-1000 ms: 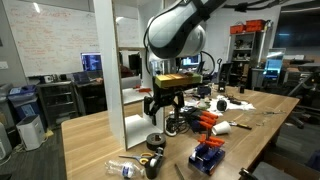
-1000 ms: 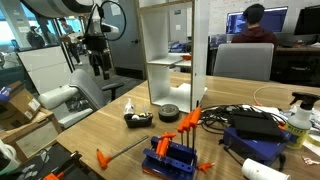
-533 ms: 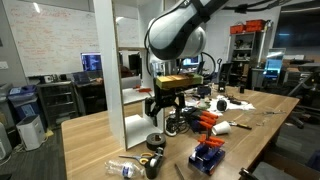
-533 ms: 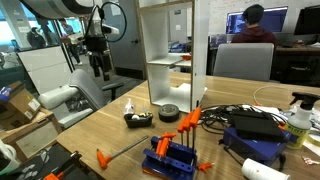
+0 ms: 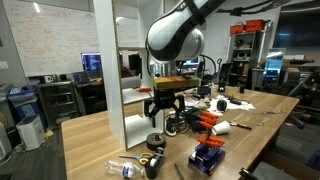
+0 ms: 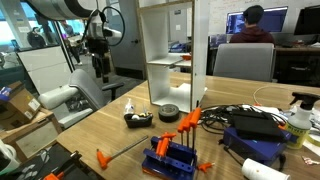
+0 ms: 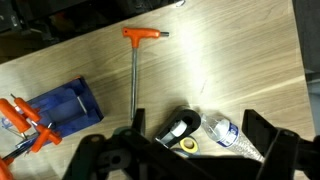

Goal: Put the black object in the middle shelf

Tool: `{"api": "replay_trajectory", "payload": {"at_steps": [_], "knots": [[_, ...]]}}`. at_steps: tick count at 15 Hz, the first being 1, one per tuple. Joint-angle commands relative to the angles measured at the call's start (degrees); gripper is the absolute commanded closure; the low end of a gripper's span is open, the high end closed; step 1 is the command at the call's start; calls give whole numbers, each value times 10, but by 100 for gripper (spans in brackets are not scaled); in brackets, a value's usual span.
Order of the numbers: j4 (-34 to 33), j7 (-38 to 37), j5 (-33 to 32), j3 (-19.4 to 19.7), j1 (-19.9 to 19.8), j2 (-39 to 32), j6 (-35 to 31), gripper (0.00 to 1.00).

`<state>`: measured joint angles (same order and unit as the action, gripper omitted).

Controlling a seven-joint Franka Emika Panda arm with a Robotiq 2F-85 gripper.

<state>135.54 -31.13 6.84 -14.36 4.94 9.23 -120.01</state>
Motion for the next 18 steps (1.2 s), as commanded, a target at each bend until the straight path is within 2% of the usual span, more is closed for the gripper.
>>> {"api": "replay_trajectory", "payload": {"at_steps": [1, 7, 12, 18], "knots": [[-35, -51, 39, 12, 9, -27, 3, 0], [-61, -122, 70, 28, 7, -54, -32, 0], [-77, -188, 60, 35, 9, -73, -86, 0], [-113, -281, 52, 36, 24, -148, -141, 0]]}}
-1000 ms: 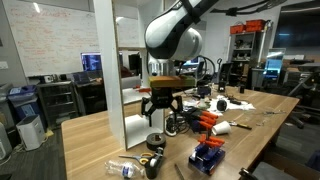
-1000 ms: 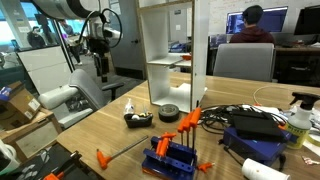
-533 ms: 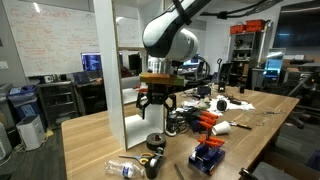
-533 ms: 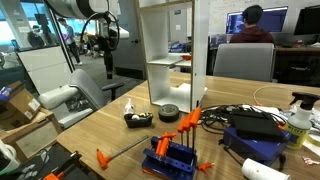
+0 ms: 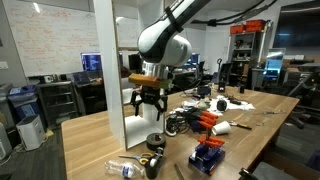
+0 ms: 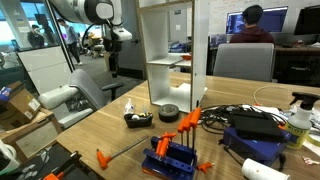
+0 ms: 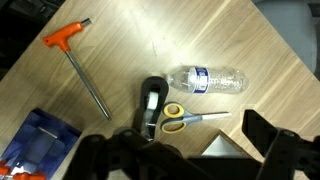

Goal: Put the black object in the middle shelf

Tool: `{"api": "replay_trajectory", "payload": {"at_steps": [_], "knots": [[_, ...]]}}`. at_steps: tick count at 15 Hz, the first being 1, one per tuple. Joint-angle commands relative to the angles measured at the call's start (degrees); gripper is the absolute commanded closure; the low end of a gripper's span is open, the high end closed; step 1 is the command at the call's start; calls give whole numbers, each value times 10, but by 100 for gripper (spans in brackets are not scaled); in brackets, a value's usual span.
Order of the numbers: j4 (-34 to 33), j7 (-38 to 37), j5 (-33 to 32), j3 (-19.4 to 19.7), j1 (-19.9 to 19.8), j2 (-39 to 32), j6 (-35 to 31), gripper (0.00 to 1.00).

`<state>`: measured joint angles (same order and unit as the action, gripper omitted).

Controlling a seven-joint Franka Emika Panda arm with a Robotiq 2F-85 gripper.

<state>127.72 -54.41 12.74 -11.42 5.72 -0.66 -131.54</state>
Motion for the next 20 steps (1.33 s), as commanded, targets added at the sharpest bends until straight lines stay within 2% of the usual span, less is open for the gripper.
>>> {"api": "replay_trajectory", "payload": {"at_steps": [1, 7, 20], "knots": [[-39, -59, -9, 8, 20, -63, -34, 0], [-66, -88, -26, 29, 40, -144, -69, 0], [-123, -39, -17, 76, 39, -288, -66, 0]]}}
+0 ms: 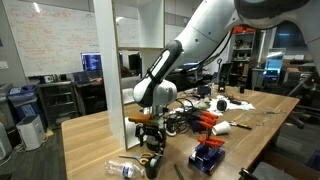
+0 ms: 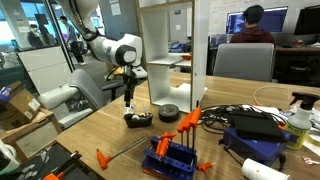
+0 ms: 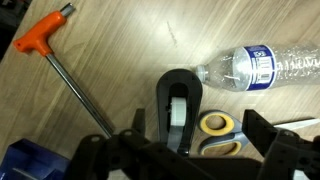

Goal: Put the black object in the middle shelf

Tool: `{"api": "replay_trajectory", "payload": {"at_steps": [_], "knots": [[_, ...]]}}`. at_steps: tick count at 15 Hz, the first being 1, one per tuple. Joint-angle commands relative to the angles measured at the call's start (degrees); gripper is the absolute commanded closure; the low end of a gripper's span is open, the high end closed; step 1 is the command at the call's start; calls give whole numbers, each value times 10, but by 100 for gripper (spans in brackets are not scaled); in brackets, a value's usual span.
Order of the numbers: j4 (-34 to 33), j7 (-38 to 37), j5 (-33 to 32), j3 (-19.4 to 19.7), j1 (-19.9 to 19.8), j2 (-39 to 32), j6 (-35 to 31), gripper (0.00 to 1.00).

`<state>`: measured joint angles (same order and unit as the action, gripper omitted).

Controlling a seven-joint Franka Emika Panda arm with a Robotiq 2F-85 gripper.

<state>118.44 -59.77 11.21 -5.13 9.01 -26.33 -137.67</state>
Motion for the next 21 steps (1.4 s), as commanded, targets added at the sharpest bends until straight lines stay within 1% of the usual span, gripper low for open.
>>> {"api": "replay_trajectory", "payload": {"at_steps": [1, 5, 11, 17, 21], "knots": [[-33, 19, -2, 17, 5, -40, -7, 0], [-49, 34, 1, 27, 3, -67, -14, 0], [-64, 54, 6, 36, -2, -102, -46, 0], [-76, 82, 16, 33, -11, -147, -74, 0], [-95, 101, 26, 30, -18, -182, -75, 0]]}}
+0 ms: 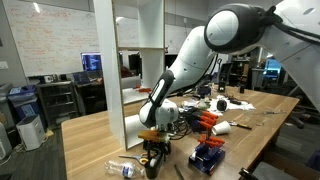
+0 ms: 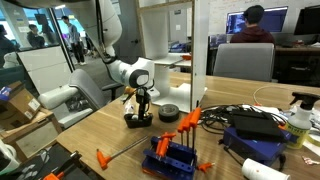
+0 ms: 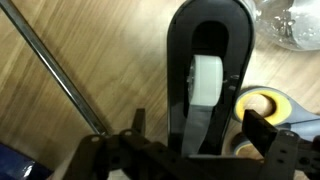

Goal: Put the black object in the middle shelf

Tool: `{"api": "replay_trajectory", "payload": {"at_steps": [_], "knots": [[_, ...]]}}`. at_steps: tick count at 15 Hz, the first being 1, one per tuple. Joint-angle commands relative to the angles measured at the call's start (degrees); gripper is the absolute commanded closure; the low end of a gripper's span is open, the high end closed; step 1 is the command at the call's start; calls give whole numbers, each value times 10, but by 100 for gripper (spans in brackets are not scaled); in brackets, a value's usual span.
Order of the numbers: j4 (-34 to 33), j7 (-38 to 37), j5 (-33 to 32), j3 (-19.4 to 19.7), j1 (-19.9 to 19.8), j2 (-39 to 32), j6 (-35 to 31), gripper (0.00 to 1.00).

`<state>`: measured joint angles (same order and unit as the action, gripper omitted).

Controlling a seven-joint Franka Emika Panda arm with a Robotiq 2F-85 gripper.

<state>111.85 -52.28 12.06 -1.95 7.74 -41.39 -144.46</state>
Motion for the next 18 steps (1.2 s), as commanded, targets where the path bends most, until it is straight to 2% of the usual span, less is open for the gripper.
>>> {"api": "replay_trajectory", "payload": {"at_steps": [1, 4, 5, 6, 11, 12, 18], "knots": [[-35, 30, 20, -2, -5, -39, -6, 0], [-45, 39, 23, 0, -6, -51, -2, 0], [-49, 40, 22, 1, -5, -56, -2, 25], [-51, 42, 20, 2, -4, -59, -3, 26], [-54, 48, 20, 5, -5, -52, 1, 65], [-54, 48, 20, 5, -5, -50, 2, 69], [-33, 55, 16, 13, -7, -19, 20, 69]]}}
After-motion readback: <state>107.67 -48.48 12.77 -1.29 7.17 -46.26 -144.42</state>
